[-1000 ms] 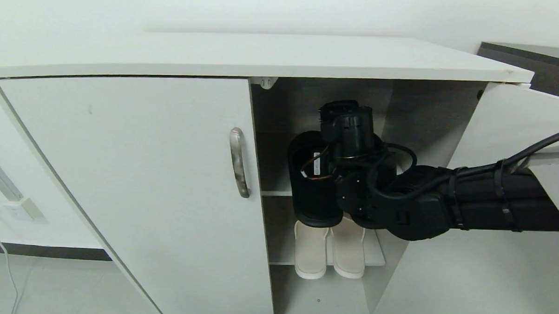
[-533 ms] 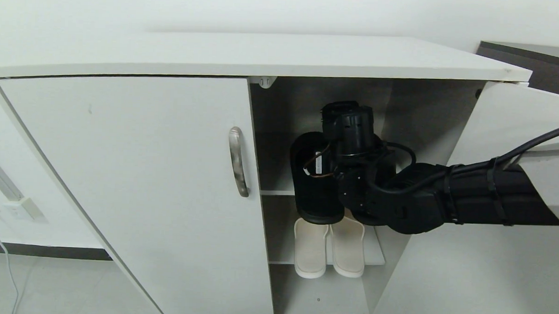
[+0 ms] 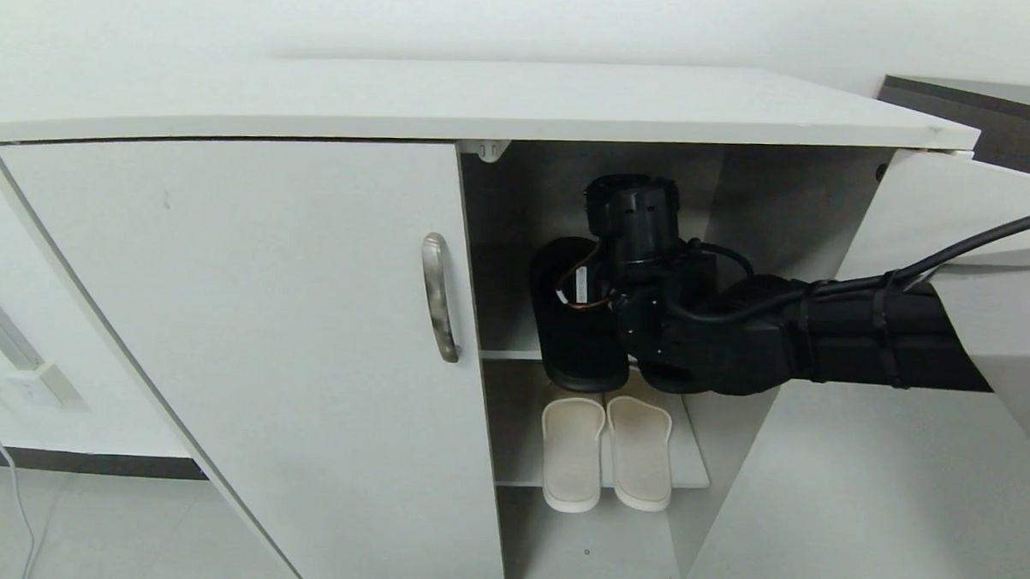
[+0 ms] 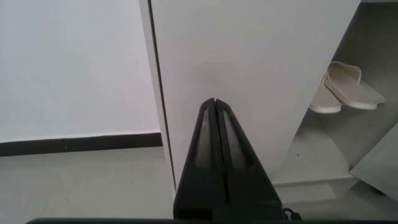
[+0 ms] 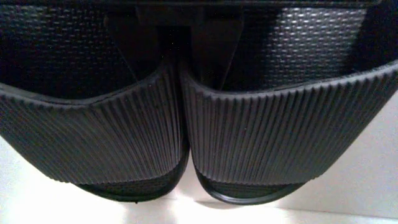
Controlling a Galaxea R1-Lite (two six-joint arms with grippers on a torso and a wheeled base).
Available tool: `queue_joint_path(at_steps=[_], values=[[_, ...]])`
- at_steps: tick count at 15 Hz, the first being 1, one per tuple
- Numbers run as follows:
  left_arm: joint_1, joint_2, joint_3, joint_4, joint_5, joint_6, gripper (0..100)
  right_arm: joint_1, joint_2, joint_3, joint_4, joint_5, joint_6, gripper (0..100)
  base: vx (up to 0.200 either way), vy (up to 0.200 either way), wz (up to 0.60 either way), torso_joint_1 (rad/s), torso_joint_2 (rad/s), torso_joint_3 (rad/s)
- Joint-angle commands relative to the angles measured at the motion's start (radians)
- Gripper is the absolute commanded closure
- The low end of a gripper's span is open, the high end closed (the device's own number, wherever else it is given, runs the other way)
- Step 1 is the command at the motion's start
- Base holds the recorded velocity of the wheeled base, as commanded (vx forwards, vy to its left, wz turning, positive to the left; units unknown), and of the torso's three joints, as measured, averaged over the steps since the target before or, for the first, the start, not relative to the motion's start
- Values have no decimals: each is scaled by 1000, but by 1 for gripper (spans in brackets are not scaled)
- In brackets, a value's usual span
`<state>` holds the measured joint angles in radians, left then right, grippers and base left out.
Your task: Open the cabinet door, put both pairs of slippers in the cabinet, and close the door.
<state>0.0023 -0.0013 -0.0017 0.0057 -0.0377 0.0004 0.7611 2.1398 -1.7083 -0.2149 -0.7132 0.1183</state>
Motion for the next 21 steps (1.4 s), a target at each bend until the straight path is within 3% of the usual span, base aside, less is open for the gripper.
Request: queue_joint_path(at_steps=[1, 9, 10, 15, 21], values=[[-1, 1, 0, 0, 1, 1, 100, -9, 37, -44, 3, 6, 0, 100, 0, 0, 0, 0, 0, 0], [1, 1, 0, 0, -1, 1, 100, -35, 49, -67, 17, 11, 1, 100, 0, 0, 0, 0, 0, 0], [1, 1, 0, 0, -1, 1, 100, -39, 52, -68, 17, 11, 3, 0, 0, 0, 0, 0, 0, 0], [-1, 1, 0, 0, -1, 0, 100, -35, 26, -28, 19, 9, 1, 0, 0, 0, 0, 0, 0, 0], [1, 1, 0, 0, -1, 1, 100, 50, -181, 202, -12, 1, 6, 0, 0, 0, 0, 0, 0, 0]])
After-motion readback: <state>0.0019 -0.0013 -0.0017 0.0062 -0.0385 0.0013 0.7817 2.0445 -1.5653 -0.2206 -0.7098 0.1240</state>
